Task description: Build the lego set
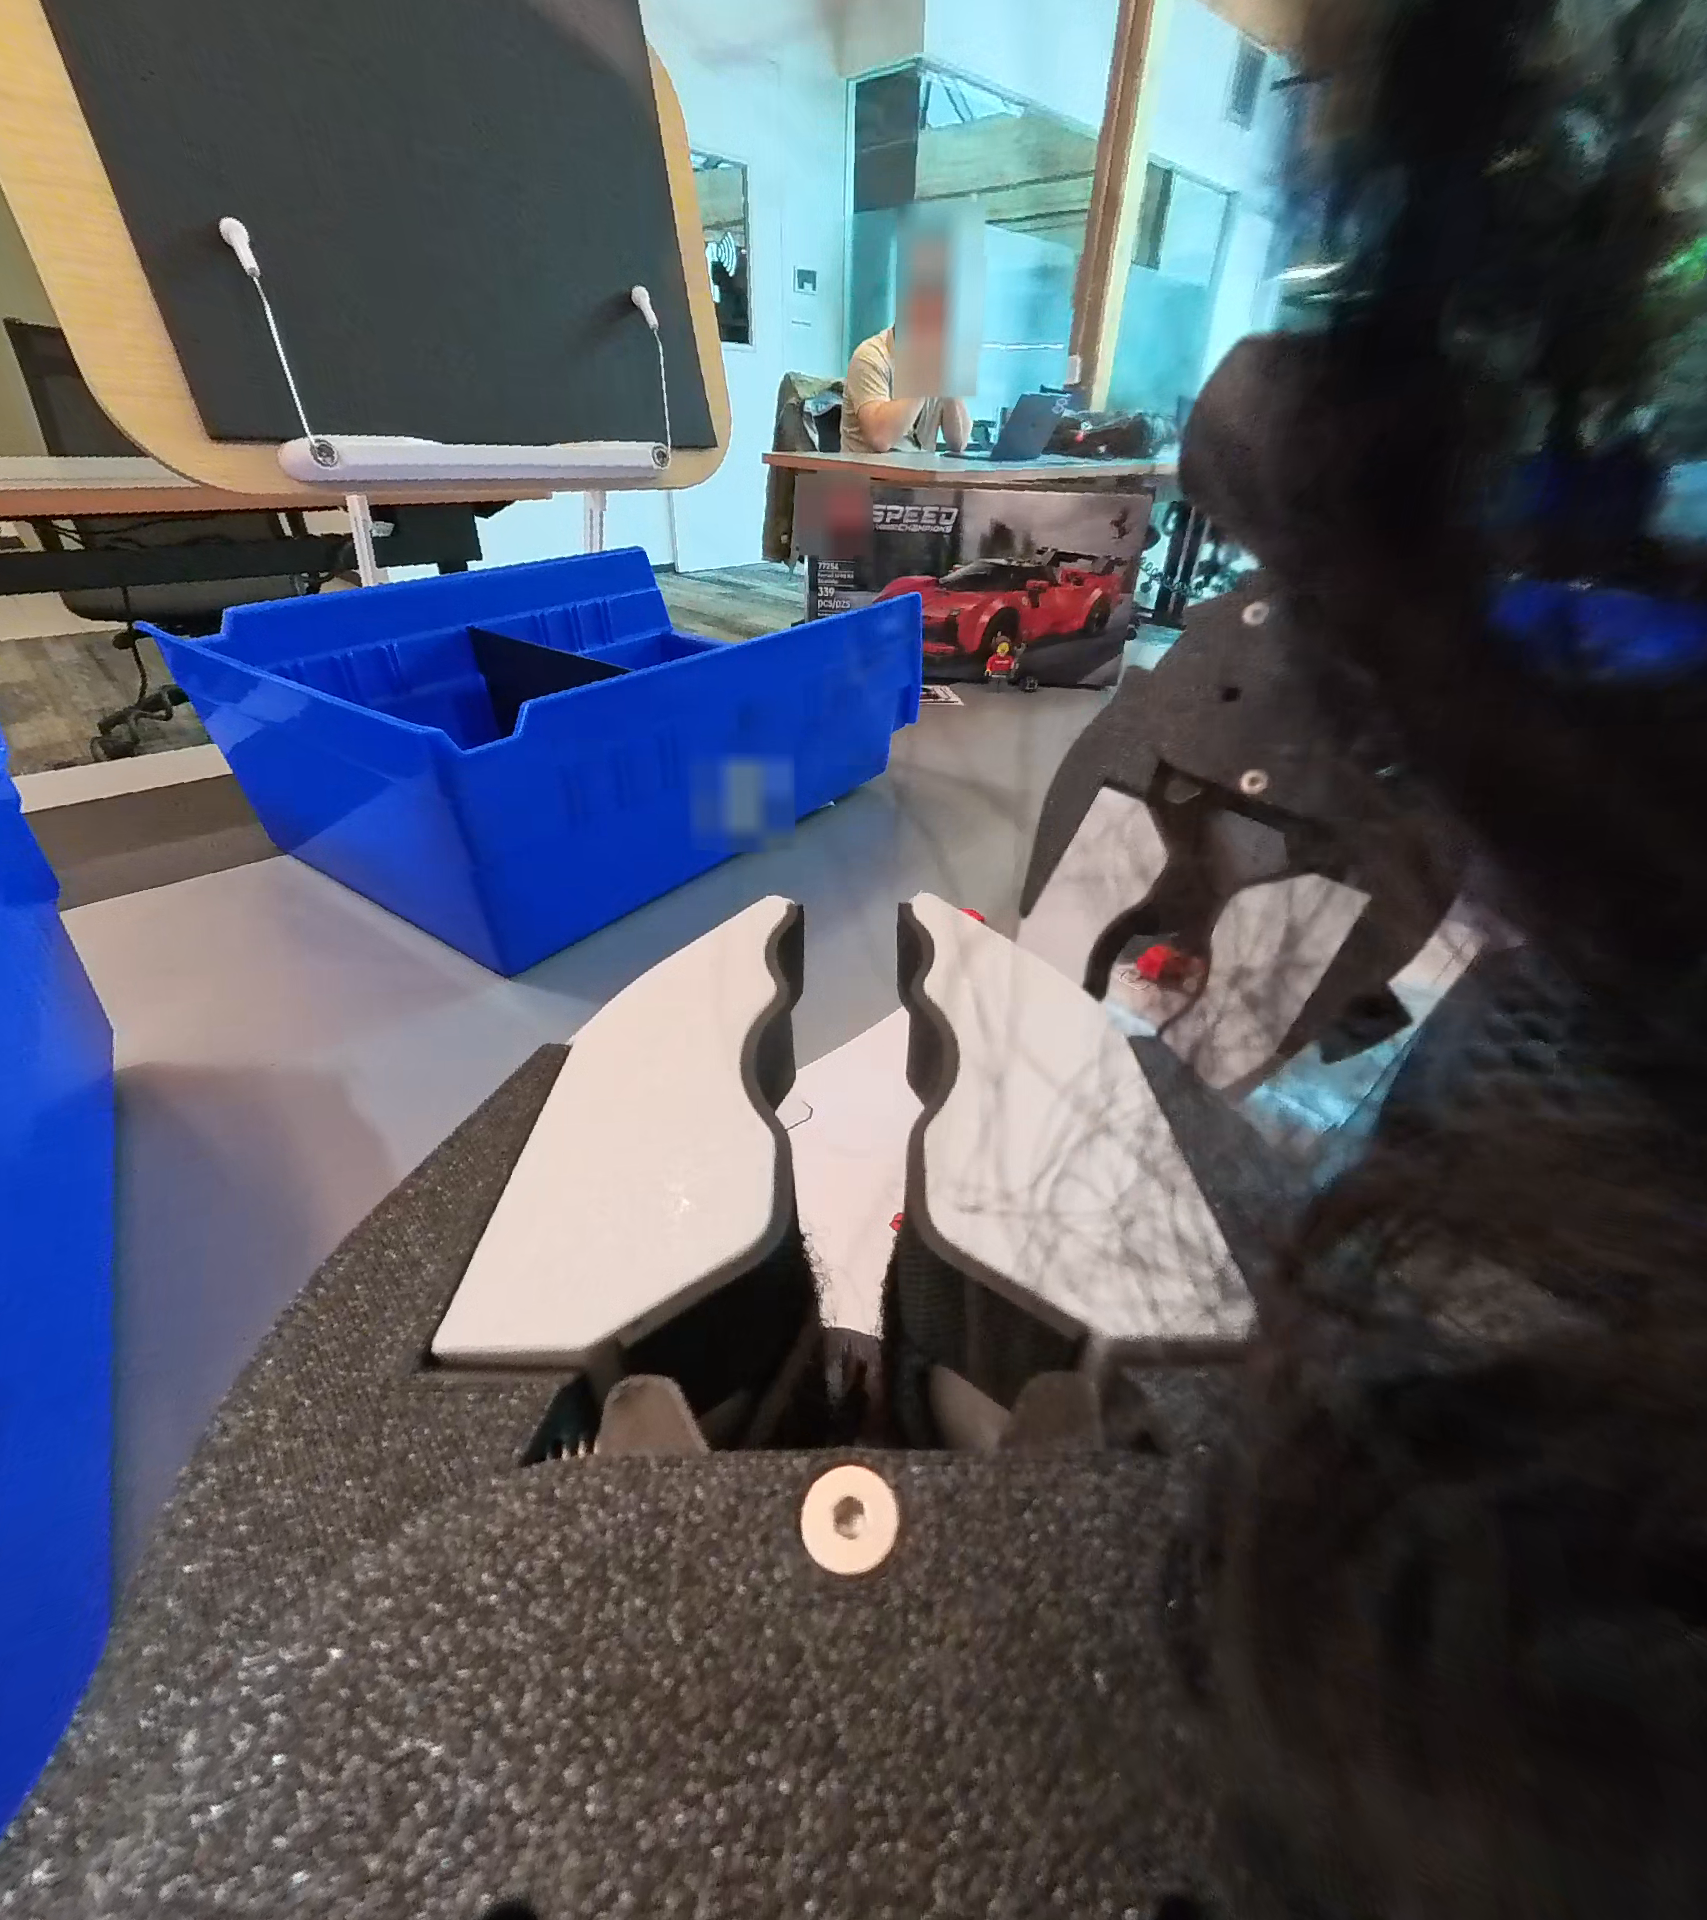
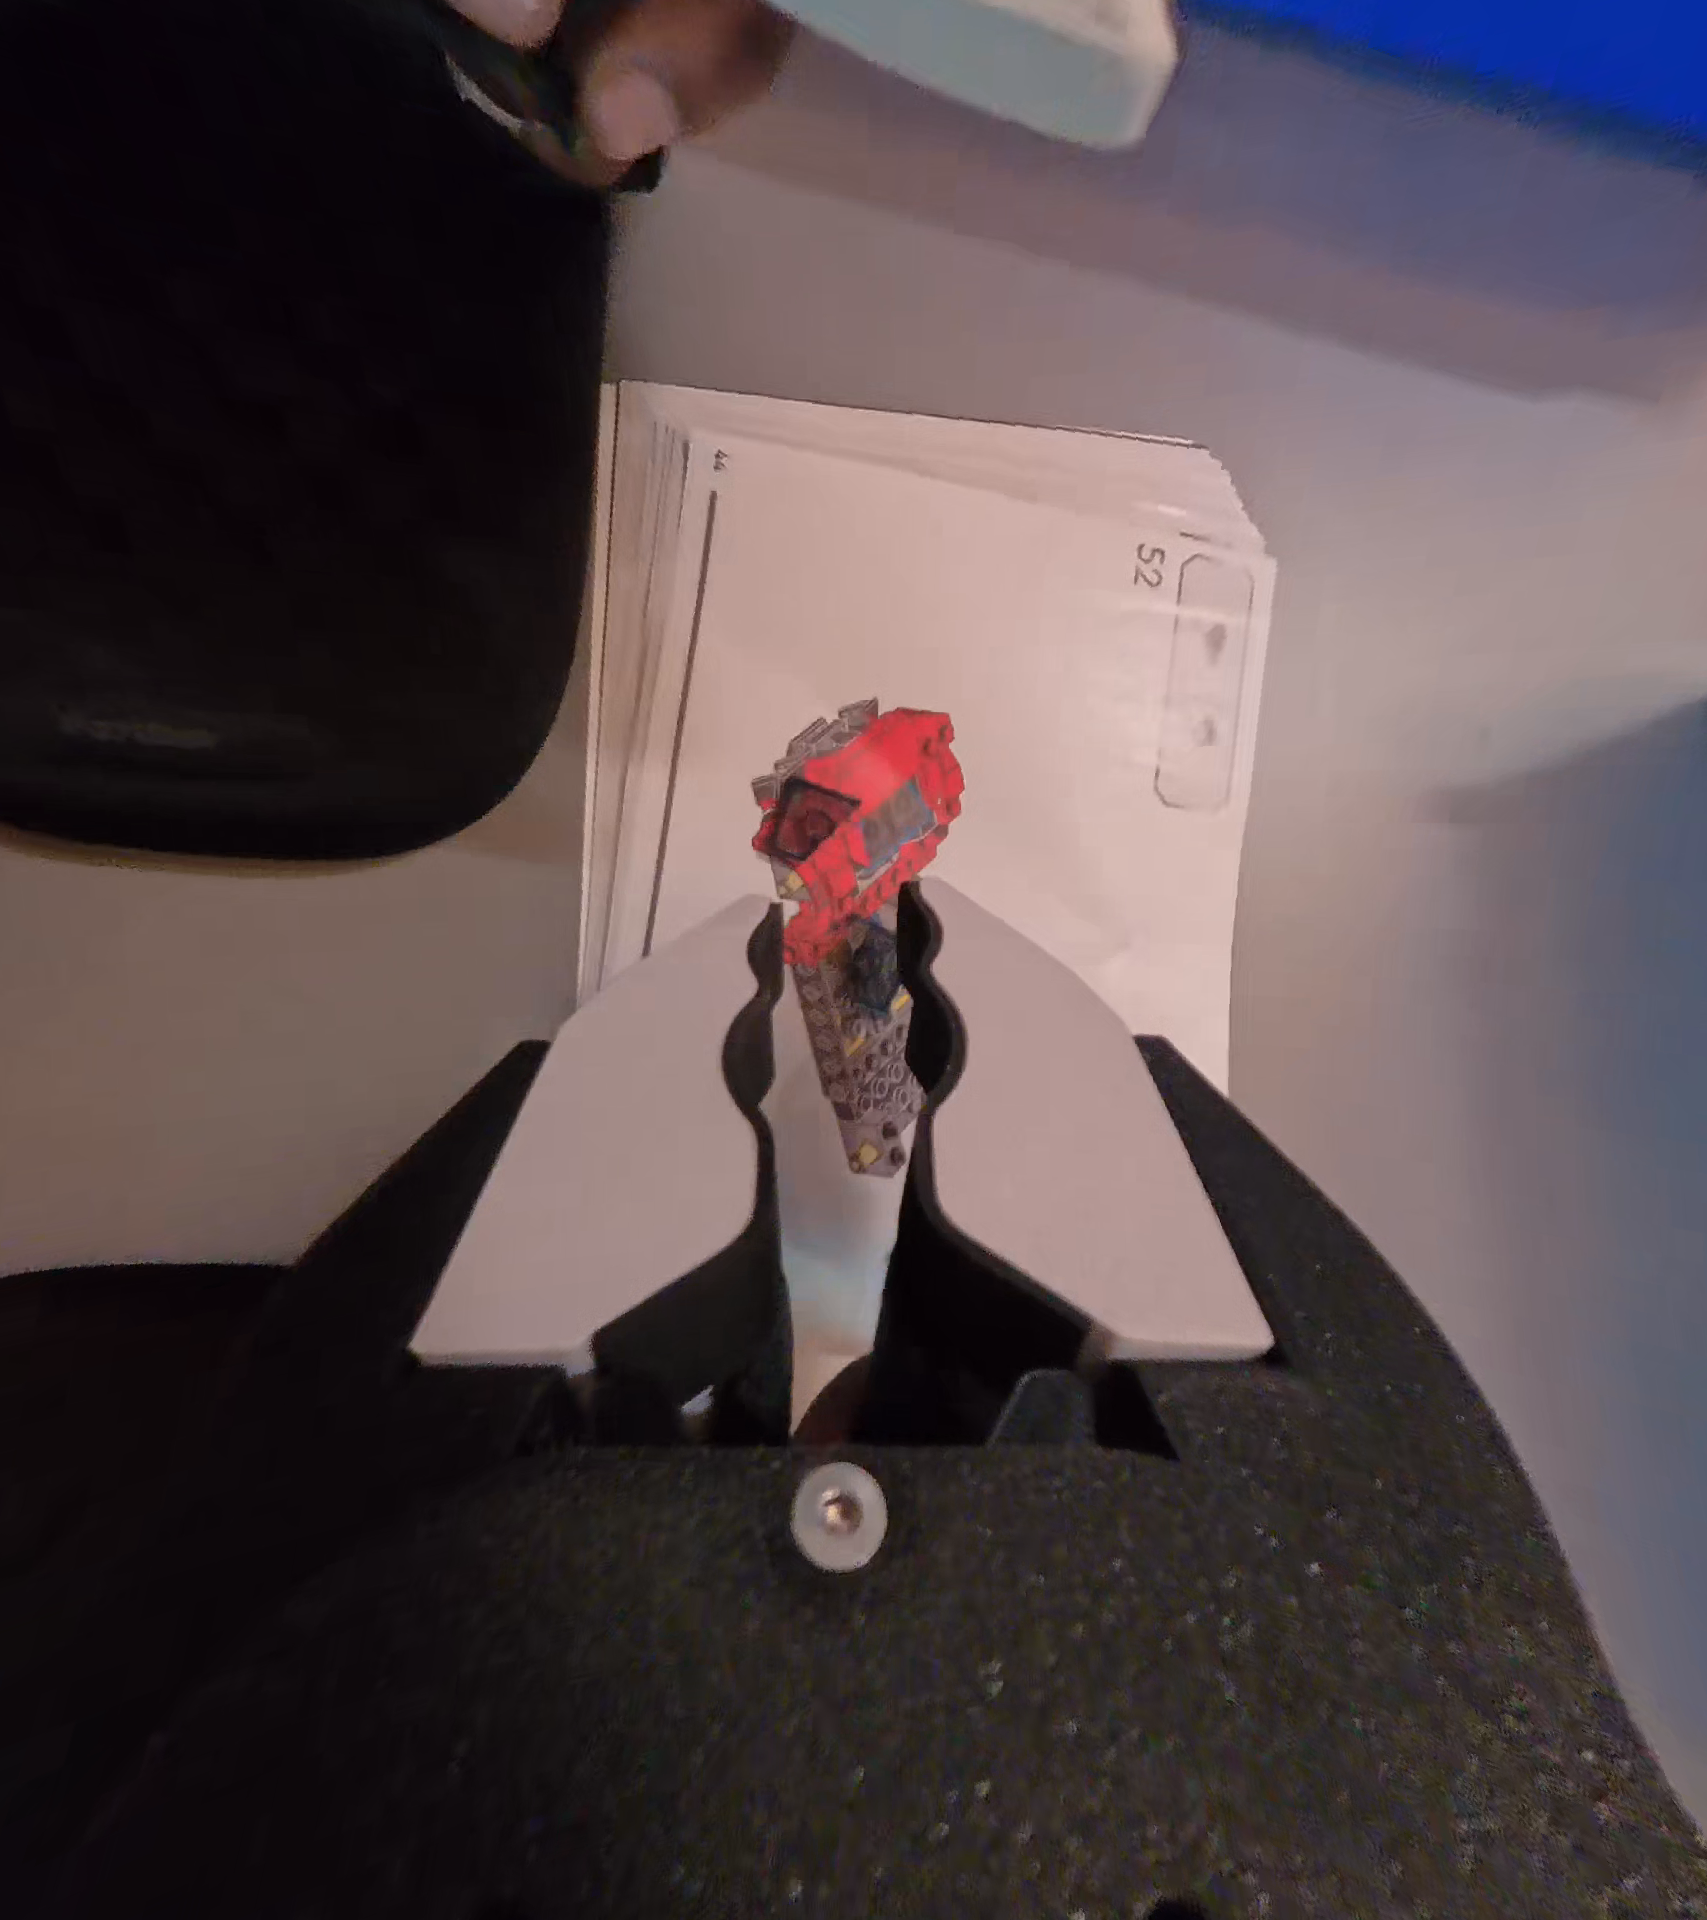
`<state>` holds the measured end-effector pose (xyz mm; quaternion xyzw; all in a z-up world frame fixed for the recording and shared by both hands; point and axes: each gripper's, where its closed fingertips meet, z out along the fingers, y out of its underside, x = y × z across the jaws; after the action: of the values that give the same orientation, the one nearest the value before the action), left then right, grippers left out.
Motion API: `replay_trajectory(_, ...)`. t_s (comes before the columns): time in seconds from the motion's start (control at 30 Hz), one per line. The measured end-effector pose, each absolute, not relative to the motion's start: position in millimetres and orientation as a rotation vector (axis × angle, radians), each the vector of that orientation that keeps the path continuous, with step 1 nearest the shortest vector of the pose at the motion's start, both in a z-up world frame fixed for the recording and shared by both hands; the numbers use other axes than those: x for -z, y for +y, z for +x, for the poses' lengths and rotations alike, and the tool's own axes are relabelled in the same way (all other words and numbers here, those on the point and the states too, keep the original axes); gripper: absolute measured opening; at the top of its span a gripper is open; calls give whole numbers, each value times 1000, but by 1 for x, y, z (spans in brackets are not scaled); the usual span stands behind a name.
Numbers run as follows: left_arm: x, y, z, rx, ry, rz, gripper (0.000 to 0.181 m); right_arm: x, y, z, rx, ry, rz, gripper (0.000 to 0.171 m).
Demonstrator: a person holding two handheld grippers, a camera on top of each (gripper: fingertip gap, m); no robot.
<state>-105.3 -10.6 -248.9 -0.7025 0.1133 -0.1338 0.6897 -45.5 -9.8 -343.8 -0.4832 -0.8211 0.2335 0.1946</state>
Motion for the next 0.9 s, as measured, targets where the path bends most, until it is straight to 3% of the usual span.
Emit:
replay_trajectory(0.2,249,-11,-106,299,249,-1569,16,358,-20,-60,-627,-2368,-1409,22)
replay_trajectory(0.3,248,-11,-106,302,247,-1567,16,359,-20,-65,-635,-2353,-1444,10)
replay_trajectory(0.5,248,-11,-106,300,252,-1565,16,354,7,-70,-561,-2351,-1443,4)
replay_trajectory(0.7,248,-11,-106,300,248,-1564,16,342,24,-67,-664,-2366,-1463,6)
replay_trajectory(0.9,249,-11,-106,301,250,-1568,16,348,-3,-75,-671,-2524,-1236,21)
